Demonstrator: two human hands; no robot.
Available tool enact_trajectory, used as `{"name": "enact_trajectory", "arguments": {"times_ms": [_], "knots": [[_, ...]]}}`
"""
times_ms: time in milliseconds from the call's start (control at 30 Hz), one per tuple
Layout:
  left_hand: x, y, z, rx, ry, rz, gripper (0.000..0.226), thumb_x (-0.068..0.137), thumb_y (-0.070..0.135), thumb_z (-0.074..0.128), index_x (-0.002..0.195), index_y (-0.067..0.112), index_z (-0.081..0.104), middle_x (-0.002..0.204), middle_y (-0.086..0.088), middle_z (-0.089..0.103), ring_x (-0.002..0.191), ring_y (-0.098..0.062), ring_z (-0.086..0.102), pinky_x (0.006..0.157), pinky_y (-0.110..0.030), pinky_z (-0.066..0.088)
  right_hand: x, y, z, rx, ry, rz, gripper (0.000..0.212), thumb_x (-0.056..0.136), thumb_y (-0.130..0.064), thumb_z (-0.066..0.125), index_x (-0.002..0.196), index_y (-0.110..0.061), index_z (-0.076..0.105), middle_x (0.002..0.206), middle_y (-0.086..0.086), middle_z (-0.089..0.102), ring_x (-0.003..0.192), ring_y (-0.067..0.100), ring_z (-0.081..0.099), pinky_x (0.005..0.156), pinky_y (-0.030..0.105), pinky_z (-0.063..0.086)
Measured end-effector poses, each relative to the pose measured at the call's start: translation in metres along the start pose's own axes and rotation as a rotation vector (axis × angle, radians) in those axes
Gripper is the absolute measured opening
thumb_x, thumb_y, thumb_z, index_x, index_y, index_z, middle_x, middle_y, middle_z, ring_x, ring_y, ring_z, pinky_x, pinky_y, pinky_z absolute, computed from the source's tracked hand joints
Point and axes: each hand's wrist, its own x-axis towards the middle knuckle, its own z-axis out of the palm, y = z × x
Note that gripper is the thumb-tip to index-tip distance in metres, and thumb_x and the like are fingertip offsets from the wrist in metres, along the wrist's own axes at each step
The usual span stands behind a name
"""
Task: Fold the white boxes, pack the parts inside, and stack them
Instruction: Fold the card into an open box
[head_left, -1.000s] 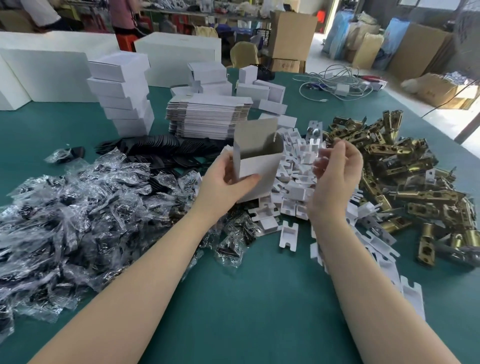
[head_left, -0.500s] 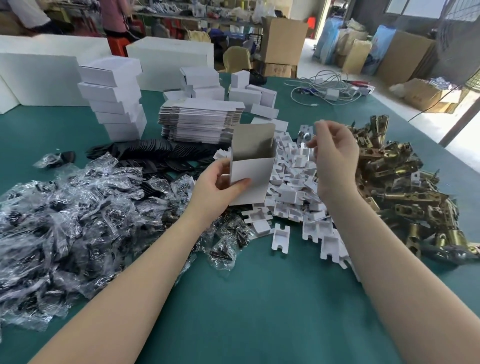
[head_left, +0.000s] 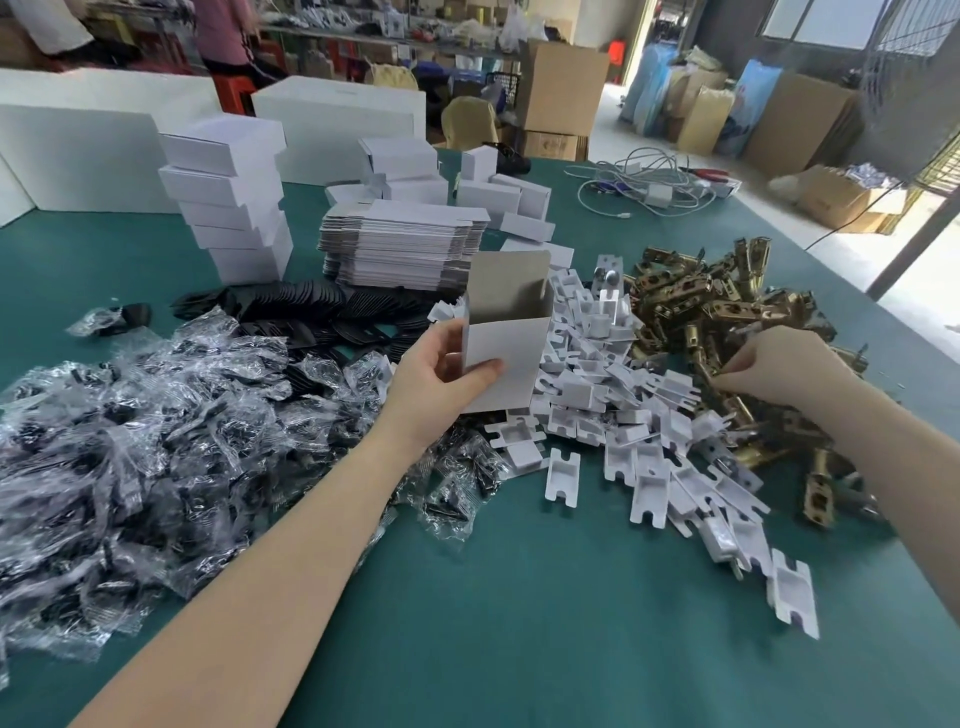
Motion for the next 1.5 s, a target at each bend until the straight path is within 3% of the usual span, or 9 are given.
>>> {"name": "enact_trajectory", "arguments": {"times_ms": [333,467,667,867,967,1067,1267,1367,1500], "knots": [[0.000,0.001,0.000,0.001,-0.009,0.000,0.044,0.074,0.028,0.079,0.111,0.039,0.059,0.108,0.014,0.072,0.102,-0.008,0.068,0.083,-0.026,0.057,0.010,-0.010,0.018,0.123,0.093,0.076,0.035,0.082,-0.047,0.074,0.084,-0.012,0.071,0.077,0.003,0.069,0.074,0.021,0.064,0.075,0.042,0.059],[0.000,0.001,-0.001,0.007,-0.007,-0.003,0.044,0.073,0.030,0.079,0.112,0.038,0.060,0.108,0.014,0.072,0.103,-0.009,0.068,0.085,-0.029,0.058,0.013,-0.006,0.008,0.249,0.099,0.047,0.027,0.083,-0.040,0.072,0.075,-0.015,0.067,0.074,0.005,0.068,0.068,0.018,0.061,0.061,0.028,0.051],[-0.001,0.002,0.000,-0.026,-0.019,0.017,0.043,0.076,0.024,0.079,0.113,0.032,0.060,0.109,0.011,0.072,0.103,-0.011,0.069,0.081,-0.022,0.055,0.002,0.023,-0.017,0.383,-0.023,-0.094,0.019,0.079,-0.044,0.078,0.086,-0.029,0.069,0.090,-0.004,0.068,0.082,0.015,0.062,0.074,0.029,0.044],[-0.002,0.004,0.000,-0.016,-0.032,0.050,0.040,0.085,0.012,0.076,0.115,0.031,0.058,0.108,0.009,0.070,0.101,-0.006,0.068,0.081,-0.017,0.053,-0.015,0.035,-0.040,0.353,-0.081,-0.213,0.042,0.055,-0.063,0.070,0.088,-0.037,0.067,0.077,-0.024,0.069,0.078,-0.003,0.064,0.069,0.014,0.039],[-0.003,0.006,0.001,-0.033,-0.031,0.059,0.041,0.086,0.009,0.074,0.116,0.031,0.057,0.106,0.012,0.071,0.101,-0.005,0.067,0.082,-0.018,0.053,-0.018,0.042,-0.050,0.299,-0.089,-0.260,0.052,0.051,-0.068,0.065,0.088,-0.032,0.067,0.072,-0.018,0.072,0.075,0.004,0.068,0.071,0.019,0.045],[-0.004,0.008,0.000,-0.073,-0.041,0.067,0.044,0.081,0.010,0.078,0.115,0.029,0.059,0.106,0.012,0.073,0.103,-0.009,0.068,0.083,-0.023,0.055,-0.020,0.045,-0.073,0.296,0.022,-0.268,0.053,0.051,-0.065,0.066,0.086,-0.025,0.069,0.068,-0.012,0.073,0.072,0.015,0.069,0.070,0.030,0.050],[-0.001,0.006,-0.002,-0.057,-0.044,0.035,0.050,0.057,0.026,0.091,0.099,0.041,0.068,0.106,0.002,0.074,0.101,-0.018,0.070,0.084,-0.029,0.057,-0.052,0.000,-0.119,0.376,0.328,-0.506,0.038,0.063,-0.050,0.072,0.084,-0.019,0.067,0.069,-0.007,0.068,0.060,0.019,0.064,0.038,0.027,0.050],[0.000,0.005,-0.002,-0.049,-0.026,0.039,0.054,0.056,0.027,0.093,0.103,0.034,0.067,0.106,0.004,0.075,0.101,-0.016,0.070,0.084,-0.027,0.056,-0.073,-0.033,-0.130,0.723,0.280,-0.643,0.024,0.069,-0.032,0.074,0.087,-0.020,0.065,0.076,-0.008,0.071,0.067,0.005,0.067,0.058,0.010,0.053],[0.002,0.004,-0.001,-0.060,-0.005,0.017,0.051,0.063,0.014,0.089,0.107,0.027,0.067,0.107,0.003,0.075,0.103,-0.018,0.069,0.092,-0.036,0.055,-0.097,-0.083,-0.137,0.956,0.161,-0.805,0.024,0.068,-0.027,0.072,0.087,-0.018,0.062,0.083,-0.012,0.073,0.080,0.003,0.070,0.078,0.014,0.055]]}}
